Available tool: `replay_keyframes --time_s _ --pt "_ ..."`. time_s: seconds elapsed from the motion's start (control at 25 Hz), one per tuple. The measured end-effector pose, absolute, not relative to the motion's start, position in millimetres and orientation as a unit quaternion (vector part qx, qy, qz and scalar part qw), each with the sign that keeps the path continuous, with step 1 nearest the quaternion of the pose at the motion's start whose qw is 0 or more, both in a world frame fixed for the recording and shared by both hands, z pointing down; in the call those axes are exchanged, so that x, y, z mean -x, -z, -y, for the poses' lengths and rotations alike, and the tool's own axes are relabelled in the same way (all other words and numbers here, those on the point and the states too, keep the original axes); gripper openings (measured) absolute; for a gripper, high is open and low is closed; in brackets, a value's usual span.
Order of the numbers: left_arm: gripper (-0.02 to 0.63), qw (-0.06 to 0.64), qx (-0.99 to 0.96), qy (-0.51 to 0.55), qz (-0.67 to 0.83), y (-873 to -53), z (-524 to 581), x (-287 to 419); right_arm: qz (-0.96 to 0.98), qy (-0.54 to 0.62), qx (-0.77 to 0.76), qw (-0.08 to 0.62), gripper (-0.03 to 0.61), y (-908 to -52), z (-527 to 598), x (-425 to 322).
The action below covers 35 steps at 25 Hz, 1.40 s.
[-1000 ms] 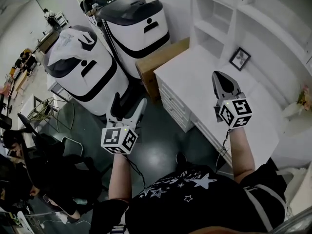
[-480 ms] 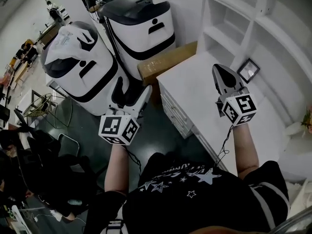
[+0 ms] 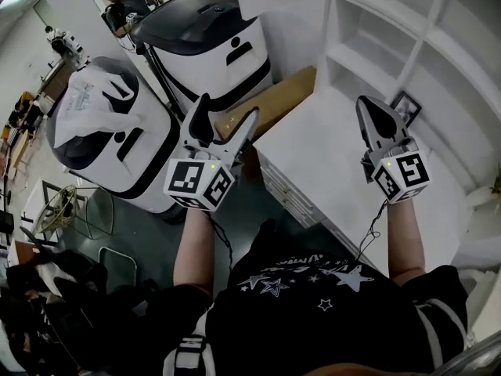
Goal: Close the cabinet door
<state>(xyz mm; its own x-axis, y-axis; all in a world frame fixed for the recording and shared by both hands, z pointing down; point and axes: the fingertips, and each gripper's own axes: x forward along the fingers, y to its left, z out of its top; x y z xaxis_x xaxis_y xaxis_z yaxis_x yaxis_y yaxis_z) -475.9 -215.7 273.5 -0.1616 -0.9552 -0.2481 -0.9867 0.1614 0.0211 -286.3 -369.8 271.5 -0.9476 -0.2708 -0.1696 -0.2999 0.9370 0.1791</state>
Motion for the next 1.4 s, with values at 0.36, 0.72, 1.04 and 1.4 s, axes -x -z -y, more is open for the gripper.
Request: replay_keyframes --time_s 0.36,0.72,1.04,1.4 --pt "0.451 0.132 0.738 -0.102 -0.653 -203 292 513 -0.966 -0.096 0.222 0.088 0.006 -248 404 319" --pt "0.398 0.113 0.801 -0.095 -0.581 -172 346 531 -0.948 -0.122 0.28 0.092 0.006 -226 412 331" --pt "0.24 0.118 0.831 -0.108 -0.533 -149 366 537 -0.931 -0.13 0.33 0.088 0.006 -228 419 330" --pt "0.158 0.167 0.825 -0.08 -0.534 -148 363 519 -0.918 -0.127 0.367 0.076 0.006 -238 427 320"
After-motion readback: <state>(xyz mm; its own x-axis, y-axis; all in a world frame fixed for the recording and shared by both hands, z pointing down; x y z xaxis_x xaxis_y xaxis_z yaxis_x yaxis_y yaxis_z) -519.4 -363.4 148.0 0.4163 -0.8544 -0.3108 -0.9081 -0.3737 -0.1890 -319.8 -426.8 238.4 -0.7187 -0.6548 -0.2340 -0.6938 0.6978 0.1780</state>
